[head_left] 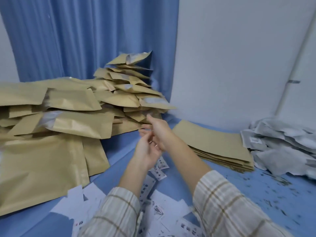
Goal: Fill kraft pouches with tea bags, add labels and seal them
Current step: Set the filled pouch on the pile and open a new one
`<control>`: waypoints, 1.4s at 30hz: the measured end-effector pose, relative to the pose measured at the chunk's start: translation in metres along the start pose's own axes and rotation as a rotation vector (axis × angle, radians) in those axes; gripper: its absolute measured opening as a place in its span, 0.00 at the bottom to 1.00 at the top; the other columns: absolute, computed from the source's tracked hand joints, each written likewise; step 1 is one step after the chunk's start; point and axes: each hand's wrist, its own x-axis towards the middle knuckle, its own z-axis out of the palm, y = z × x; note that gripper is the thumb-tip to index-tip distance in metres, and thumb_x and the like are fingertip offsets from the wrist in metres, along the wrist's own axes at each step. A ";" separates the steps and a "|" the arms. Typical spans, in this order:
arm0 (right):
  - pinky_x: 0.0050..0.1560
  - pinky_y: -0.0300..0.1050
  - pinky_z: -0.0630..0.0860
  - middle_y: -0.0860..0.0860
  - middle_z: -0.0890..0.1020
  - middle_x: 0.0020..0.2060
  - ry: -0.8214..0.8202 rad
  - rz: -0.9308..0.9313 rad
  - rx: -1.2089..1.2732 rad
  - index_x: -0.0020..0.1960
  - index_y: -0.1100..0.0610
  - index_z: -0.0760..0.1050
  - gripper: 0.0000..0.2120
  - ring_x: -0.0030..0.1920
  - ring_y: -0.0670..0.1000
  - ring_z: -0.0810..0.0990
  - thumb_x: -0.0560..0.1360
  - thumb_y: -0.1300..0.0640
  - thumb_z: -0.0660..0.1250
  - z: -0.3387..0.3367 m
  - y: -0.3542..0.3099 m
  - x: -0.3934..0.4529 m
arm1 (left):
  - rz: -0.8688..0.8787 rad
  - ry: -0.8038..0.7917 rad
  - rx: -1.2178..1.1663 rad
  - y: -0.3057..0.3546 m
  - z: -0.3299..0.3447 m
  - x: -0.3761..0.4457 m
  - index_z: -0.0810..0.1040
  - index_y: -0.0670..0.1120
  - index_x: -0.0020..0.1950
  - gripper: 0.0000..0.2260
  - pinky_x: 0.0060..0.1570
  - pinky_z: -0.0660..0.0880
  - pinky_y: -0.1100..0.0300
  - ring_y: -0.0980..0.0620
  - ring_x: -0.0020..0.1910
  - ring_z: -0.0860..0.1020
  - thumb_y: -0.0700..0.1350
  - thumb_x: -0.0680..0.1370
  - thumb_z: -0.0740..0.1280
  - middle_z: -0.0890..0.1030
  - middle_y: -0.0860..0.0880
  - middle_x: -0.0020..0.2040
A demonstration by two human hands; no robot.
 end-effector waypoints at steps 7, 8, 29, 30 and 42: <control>0.60 0.49 0.68 0.55 0.74 0.61 0.209 -0.340 -1.882 0.64 0.57 0.69 0.17 0.63 0.56 0.70 0.77 0.55 0.58 -0.169 0.026 0.003 | -0.144 0.134 0.122 -0.079 0.027 0.042 0.73 0.34 0.52 0.07 0.61 0.71 0.53 0.43 0.54 0.77 0.33 0.80 0.55 0.76 0.35 0.52; 0.62 0.49 0.67 0.55 0.71 0.64 0.211 -0.279 -2.003 0.66 0.58 0.65 0.19 0.65 0.56 0.68 0.77 0.55 0.57 -0.192 0.030 0.003 | -0.169 0.178 0.103 -0.087 0.026 0.049 0.71 0.32 0.54 0.07 0.66 0.67 0.51 0.39 0.61 0.73 0.32 0.80 0.56 0.73 0.32 0.59; 0.51 0.41 0.76 0.57 0.82 0.51 0.390 -0.968 -1.448 0.65 0.55 0.74 0.21 0.50 0.55 0.81 0.73 0.62 0.64 -0.210 0.063 -0.063 | 0.042 0.111 0.288 -0.117 0.083 0.028 0.70 0.41 0.64 0.12 0.41 0.76 0.54 0.50 0.44 0.79 0.42 0.82 0.57 0.80 0.47 0.49; 0.61 0.41 0.69 0.56 0.77 0.61 0.271 -0.818 -1.386 0.69 0.53 0.69 0.23 0.61 0.54 0.76 0.74 0.62 0.63 -0.207 0.056 -0.069 | 0.151 0.147 0.396 -0.112 0.083 0.023 0.70 0.41 0.65 0.13 0.43 0.75 0.57 0.49 0.46 0.78 0.41 0.82 0.56 0.80 0.46 0.50; 0.30 0.40 0.79 0.53 0.82 0.36 0.307 -0.339 0.016 0.47 0.62 0.79 0.08 0.30 0.48 0.82 0.75 0.58 0.64 -0.177 -0.047 -0.145 | 0.993 0.222 2.117 -0.055 0.019 -0.033 0.45 0.64 0.74 0.42 0.63 0.61 0.52 0.42 0.62 0.64 0.29 0.74 0.58 0.58 0.42 0.72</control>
